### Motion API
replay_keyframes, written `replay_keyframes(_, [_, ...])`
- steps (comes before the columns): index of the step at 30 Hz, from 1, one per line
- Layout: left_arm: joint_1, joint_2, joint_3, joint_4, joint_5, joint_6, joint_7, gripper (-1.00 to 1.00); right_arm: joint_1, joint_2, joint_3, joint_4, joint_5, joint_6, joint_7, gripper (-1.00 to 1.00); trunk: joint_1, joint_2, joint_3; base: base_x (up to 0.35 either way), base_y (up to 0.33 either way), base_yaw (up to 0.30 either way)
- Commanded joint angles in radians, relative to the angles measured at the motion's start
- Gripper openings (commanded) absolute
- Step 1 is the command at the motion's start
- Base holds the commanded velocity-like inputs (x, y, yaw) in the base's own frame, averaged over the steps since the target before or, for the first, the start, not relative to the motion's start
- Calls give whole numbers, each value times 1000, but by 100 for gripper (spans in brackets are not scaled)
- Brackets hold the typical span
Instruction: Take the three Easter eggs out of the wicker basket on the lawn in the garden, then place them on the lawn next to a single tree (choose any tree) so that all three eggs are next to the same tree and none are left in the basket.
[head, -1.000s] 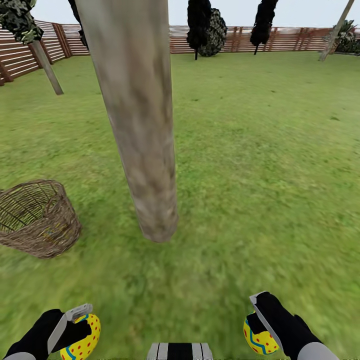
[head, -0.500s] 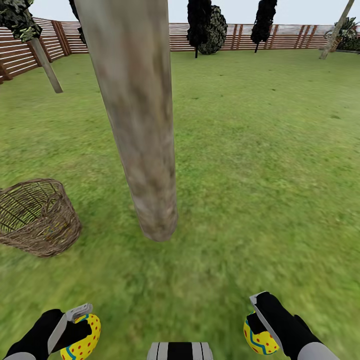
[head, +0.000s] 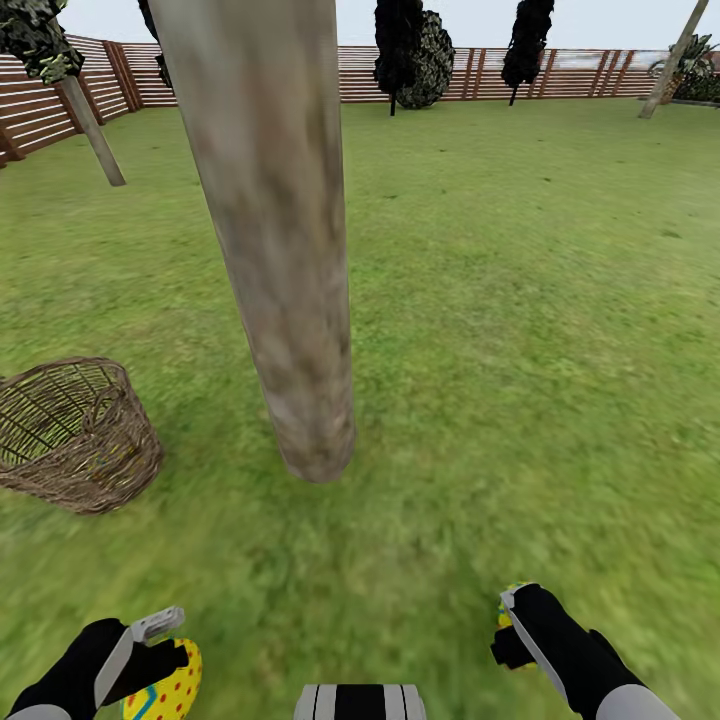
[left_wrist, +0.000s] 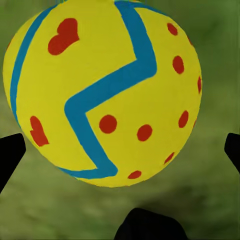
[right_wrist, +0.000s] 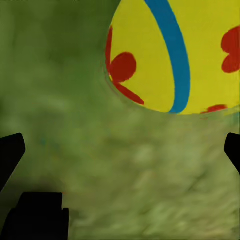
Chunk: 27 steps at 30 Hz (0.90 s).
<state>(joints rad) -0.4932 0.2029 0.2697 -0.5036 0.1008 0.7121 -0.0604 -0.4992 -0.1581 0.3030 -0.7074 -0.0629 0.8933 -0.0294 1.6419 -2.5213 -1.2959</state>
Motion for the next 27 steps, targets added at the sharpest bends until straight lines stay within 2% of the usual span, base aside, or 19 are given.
replay_keyframes(1, [0, 0, 3, -1, 7, 7, 1, 100, -1, -1, 5, -1, -6, 4, -4, 100, 0, 0, -1, 0, 0, 0])
replay_keyframes(8, [0, -2, 2, -1, 7, 6, 2, 100, -1, 1, 6, 0, -5, 4, -6, 100, 0, 0, -1, 0, 0, 0])
replay_keyframes(14, [0, -3, -1, -1, 7, 9, 4, 100, -1, 2, 7, 0, -5, 0, -2, 100, -3, 1, 22, 0, 0, 0])
replay_keyframes(17, [0, -5, -2, 1, 5, 9, 4, 100, -1, 2, 10, 53, -3, -114, 3, 100, -4, 2, 34, 0, 0, 0])
replay_keyframes(19, [0, -5, -4, 2, 5, 9, 4, 100, -1, 3, 11, 86, -2, -150, 5, 100, -5, 2, 42, 0, 0, 0])
replay_keyframes(23, [0, -5, -4, 2, 4, 8, 5, 100, -1, 3, 11, 100, -5, -160, 7, 100, -7, 3, 57, 0, 0, 0])
replay_keyframes(27, [0, -12, -4, 2, 5, 6, 4, 100, -1, 3, 11, 104, -3, -160, 60, 100, -7, 3, 61, 0, 0, 0])
